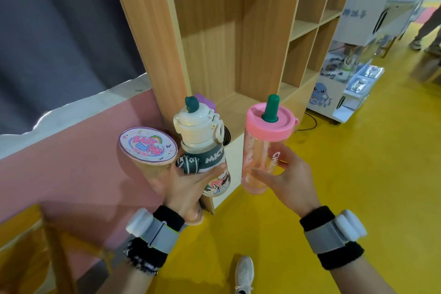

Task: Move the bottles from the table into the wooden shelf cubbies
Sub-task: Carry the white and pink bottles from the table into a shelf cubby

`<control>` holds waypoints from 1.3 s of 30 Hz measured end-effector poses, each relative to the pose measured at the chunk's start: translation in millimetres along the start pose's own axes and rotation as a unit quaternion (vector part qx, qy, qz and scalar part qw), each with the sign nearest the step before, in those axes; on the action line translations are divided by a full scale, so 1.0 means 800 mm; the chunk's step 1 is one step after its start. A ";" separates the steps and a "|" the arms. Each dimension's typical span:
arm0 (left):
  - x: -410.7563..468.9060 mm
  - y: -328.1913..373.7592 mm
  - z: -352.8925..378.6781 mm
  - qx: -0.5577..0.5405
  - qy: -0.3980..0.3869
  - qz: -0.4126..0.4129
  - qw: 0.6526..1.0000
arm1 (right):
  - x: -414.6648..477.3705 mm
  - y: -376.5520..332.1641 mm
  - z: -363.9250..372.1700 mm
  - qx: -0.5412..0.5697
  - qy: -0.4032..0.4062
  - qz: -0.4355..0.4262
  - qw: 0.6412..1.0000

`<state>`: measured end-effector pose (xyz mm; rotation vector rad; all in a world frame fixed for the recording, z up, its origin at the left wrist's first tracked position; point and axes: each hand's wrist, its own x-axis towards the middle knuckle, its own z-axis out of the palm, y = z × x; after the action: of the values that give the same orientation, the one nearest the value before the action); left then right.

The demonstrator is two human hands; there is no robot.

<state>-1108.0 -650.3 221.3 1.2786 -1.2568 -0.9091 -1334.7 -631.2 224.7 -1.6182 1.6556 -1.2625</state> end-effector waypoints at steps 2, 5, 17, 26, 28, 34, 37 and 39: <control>0.028 -0.006 0.018 0.003 -0.003 0.003 1.000 | 0.030 0.012 -0.003 0.000 -0.002 -0.002 1.000; 0.085 -0.026 0.053 0.011 -0.002 -0.003 1.000 | 0.091 0.040 -0.007 -0.002 -0.003 0.008 1.000; 0.247 -0.049 0.151 0.019 -0.016 -0.032 0.999 | 0.269 0.106 -0.018 -0.019 -0.018 0.018 0.999; 0.301 -0.048 0.237 0.048 0.002 -0.070 0.996 | 0.358 0.166 -0.057 -0.003 -0.026 0.018 0.999; 0.311 -0.044 0.271 0.060 0.013 -0.062 0.996 | 0.382 0.188 -0.079 -0.002 -0.033 0.013 0.999; 0.321 -0.028 0.359 0.092 0.053 -0.032 0.994 | 0.443 0.236 -0.139 0.027 -0.063 -0.001 0.998; 0.330 -0.008 0.425 0.115 0.067 -0.027 0.991 | 0.480 0.258 -0.192 0.042 -0.072 -0.016 0.996; 0.332 -0.001 0.450 0.104 0.072 -0.037 0.991 | 0.496 0.266 -0.212 0.051 -0.082 -0.026 0.995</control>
<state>-1419.2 -971.6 214.0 1.5370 -1.2193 -0.7371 -1651.3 -993.3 215.0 -1.6641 1.4356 -1.1861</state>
